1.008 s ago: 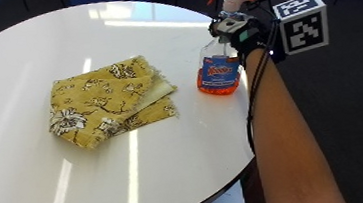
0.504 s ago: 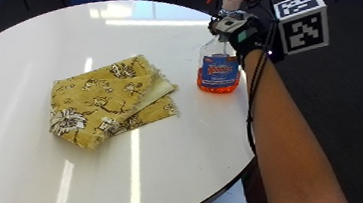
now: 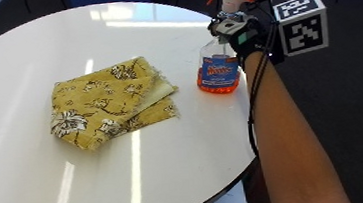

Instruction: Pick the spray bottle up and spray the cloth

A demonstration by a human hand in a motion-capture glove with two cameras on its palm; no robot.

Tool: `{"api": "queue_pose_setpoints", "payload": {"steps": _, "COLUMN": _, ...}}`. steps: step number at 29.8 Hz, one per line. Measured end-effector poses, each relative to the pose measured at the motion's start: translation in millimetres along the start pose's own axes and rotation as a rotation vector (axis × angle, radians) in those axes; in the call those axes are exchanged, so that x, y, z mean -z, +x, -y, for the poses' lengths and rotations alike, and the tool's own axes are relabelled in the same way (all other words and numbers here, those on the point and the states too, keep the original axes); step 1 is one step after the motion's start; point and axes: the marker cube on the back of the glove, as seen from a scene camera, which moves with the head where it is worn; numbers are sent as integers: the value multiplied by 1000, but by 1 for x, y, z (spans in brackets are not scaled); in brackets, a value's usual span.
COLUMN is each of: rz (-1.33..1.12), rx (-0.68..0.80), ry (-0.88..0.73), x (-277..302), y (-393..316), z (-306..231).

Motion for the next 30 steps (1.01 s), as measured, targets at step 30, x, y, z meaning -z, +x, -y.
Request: {"api": "queue_pose_setpoints", "payload": {"steps": 30, "rz": 0, "rx": 41, "ry": 33, "x": 0, "y": -3, "z": 3}}
